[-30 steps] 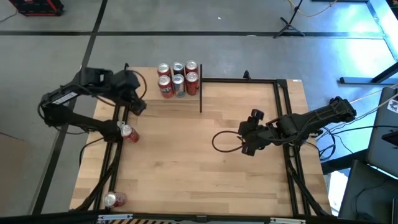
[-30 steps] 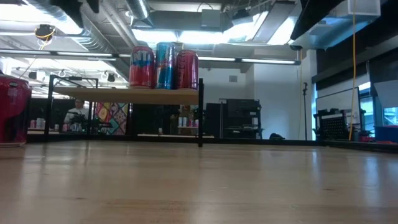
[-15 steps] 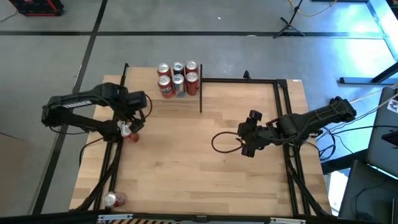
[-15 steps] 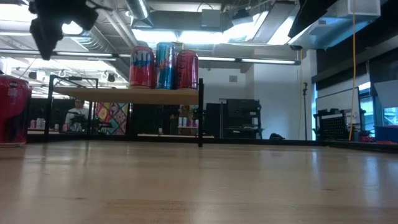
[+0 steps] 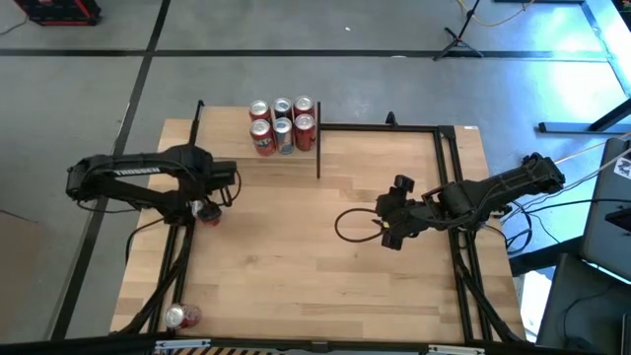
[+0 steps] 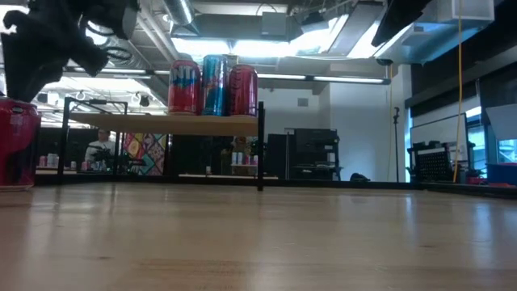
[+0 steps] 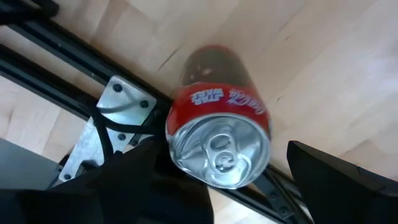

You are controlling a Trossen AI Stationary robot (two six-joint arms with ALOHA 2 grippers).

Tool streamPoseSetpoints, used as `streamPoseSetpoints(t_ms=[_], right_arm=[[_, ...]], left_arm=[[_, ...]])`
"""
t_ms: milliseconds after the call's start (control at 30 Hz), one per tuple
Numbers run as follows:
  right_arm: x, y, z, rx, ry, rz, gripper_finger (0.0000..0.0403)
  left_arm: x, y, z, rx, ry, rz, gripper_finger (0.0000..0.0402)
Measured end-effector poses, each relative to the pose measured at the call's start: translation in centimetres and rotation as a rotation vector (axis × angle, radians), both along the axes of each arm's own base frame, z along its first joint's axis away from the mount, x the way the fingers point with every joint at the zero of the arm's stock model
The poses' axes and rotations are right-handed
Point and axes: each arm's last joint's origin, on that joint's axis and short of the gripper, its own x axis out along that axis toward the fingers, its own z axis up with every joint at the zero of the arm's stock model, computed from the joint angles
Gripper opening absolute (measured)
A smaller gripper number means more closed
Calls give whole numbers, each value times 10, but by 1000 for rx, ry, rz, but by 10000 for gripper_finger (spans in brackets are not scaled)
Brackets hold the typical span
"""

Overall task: Place canned beverage on shelf
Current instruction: Put the top red-white soda can on the shelf

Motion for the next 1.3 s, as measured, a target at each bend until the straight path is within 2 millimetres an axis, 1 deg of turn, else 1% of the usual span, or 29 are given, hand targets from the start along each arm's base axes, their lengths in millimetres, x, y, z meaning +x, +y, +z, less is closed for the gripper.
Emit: streamPoseSetpoints(t_ms=[333,500,600,800,900,967,1100,1200,1300], right_arm=[[3,1,1,-1,-26,-3,248],[3,1,1,0,-27,-2,248],[3,1,1,-1,-27,-3,248],[3,1,1,0,-27,-2,248],[3,1,1,0,-27,-2,248],[3,1,1,6,-26,-1,248],[3,1,1,28,-35,-22,248],[3,1,1,34,-37,-29,248],[2,2,1,50,-26,-19,248]], left_arm=[[-6,-1,-23,11,72,2,351],[-1,0,-24,15,30,-35,348],[-1,0,-25,4,42,-74,327],[-1,-4,-24,-11,31,-149,257],[1,-7,-23,-22,21,-184,252],[5,-9,-16,-26,-10,-222,252],[22,-17,4,0,-68,-315,252],[41,-25,18,19,-93,-405,255],[63,-37,27,24,-102,-502,257]])
